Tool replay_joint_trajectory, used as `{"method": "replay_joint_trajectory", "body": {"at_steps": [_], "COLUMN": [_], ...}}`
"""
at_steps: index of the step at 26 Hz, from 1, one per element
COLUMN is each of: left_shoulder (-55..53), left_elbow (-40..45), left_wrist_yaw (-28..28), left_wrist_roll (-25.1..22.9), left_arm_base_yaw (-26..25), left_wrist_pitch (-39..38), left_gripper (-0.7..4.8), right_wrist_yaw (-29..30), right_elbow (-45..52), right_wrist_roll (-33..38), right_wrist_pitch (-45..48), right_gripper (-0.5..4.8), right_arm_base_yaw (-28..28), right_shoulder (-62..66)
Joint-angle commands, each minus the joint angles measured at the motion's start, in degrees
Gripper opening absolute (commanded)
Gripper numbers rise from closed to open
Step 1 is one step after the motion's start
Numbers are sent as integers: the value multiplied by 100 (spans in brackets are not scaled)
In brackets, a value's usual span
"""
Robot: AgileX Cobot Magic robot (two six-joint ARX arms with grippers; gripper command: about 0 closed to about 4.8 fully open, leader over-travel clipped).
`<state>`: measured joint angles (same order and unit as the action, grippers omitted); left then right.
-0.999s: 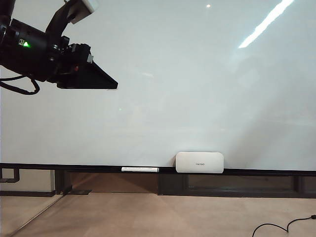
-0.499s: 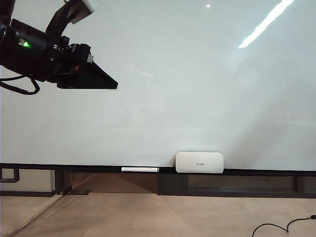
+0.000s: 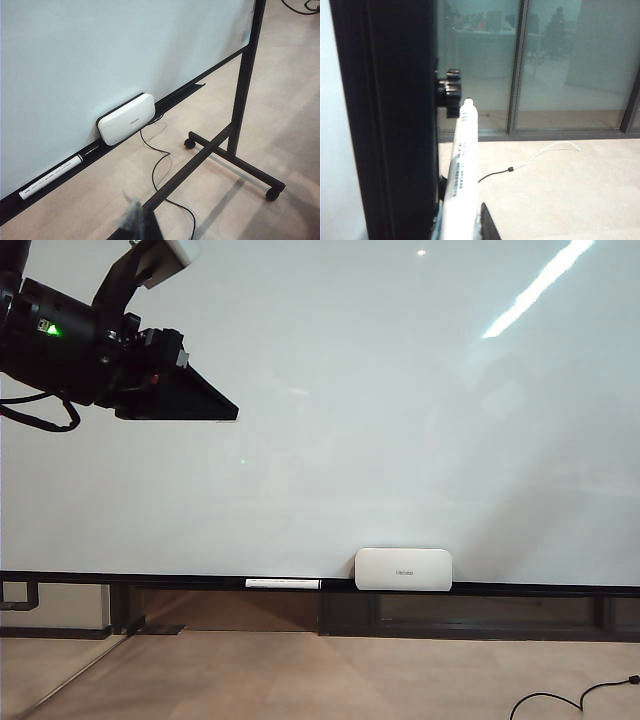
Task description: Reach to the right to find the marker pen, pick it up, and write the number 13 on the whiteboard.
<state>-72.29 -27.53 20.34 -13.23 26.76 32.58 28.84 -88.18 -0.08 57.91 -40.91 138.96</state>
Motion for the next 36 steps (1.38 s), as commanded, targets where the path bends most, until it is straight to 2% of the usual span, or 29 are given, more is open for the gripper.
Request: {"method": "replay_joint_trajectory", "body": {"at_steps": [1,4,11,24,28,32,33,36], "left_shoulder": [15,15,168,920,1088,1174,1270,1611], "left_elbow": [-35,-35,-37,-79,-79,-79,-79,-79], "left_wrist_yaw": [122,459,455,439,614,852,1060,1145], "left_wrist_roll": [66,197,275,448,551,852,1060,1419], "left_arm_base_yaw": [0,0,2,20,22,22,24,28], "left_wrist_pitch": [55,48,-15,-1025,-1154,-1158,-1161,-1150], "left_gripper": [-6,-6,-6,-6,-6,-6,-6,-6], "right_wrist_yaw": [-227,-420,-483,-885,-944,-946,-944,-1110], "right_elbow": [2,70,535,2361,2865,3436,3727,4216], "right_wrist_roll": [142,363,313,282,286,433,560,774], "right_wrist_pitch": [13,20,79,153,297,282,278,341], "right_gripper": [-6,-6,-6,-6,-6,-6,-6,-6], "right_arm_base_yaw": [-13,-26,-28,-44,-59,-39,-33,72], "right_shoulder": [-42,-61,-437,-2090,-2562,-3056,-3300,-3735]}}
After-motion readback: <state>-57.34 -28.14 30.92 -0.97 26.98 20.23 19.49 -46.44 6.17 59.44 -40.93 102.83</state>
